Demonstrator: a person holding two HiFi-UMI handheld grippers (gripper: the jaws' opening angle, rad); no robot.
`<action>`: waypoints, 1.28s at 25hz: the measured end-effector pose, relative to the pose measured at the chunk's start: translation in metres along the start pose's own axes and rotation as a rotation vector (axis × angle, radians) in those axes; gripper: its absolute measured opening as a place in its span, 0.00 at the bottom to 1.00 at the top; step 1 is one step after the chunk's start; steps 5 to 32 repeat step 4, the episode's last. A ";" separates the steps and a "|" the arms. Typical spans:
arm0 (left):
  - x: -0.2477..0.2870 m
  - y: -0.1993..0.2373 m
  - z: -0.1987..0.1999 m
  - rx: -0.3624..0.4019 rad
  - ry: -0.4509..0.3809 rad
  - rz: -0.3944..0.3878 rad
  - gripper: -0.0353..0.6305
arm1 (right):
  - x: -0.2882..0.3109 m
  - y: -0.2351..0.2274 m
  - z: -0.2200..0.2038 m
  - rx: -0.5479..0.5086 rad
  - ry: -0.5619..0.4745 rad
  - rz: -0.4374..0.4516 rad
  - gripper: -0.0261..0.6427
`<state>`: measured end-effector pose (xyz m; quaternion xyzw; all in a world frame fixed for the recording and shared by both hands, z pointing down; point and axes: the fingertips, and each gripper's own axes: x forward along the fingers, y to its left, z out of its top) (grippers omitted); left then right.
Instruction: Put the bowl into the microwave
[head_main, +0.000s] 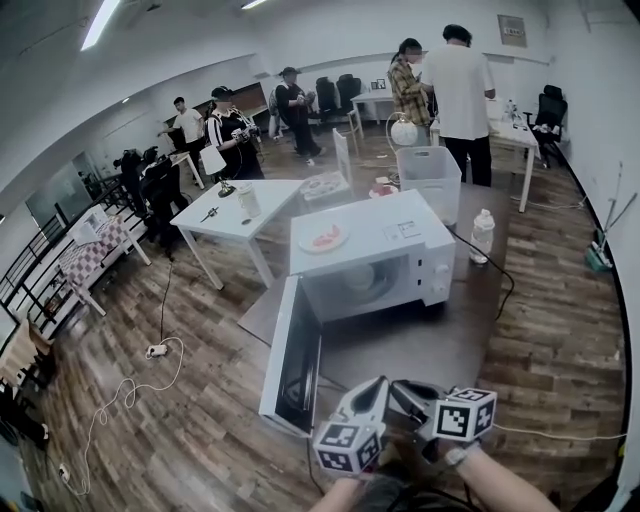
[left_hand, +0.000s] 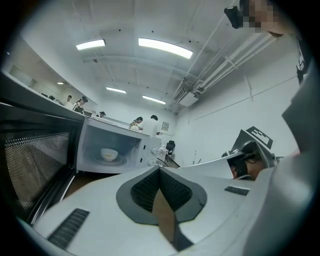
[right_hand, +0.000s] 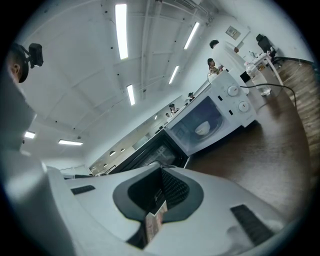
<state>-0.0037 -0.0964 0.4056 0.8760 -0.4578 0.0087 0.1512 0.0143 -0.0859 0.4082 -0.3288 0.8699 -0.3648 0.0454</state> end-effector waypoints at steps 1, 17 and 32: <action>-0.002 -0.002 -0.001 0.000 0.003 -0.001 0.07 | -0.002 0.001 -0.001 -0.002 -0.002 0.000 0.04; -0.009 -0.009 -0.004 0.003 0.013 -0.004 0.07 | -0.009 0.005 -0.007 0.012 0.002 0.004 0.04; -0.009 -0.009 -0.004 0.003 0.013 -0.004 0.07 | -0.009 0.005 -0.007 0.012 0.002 0.004 0.04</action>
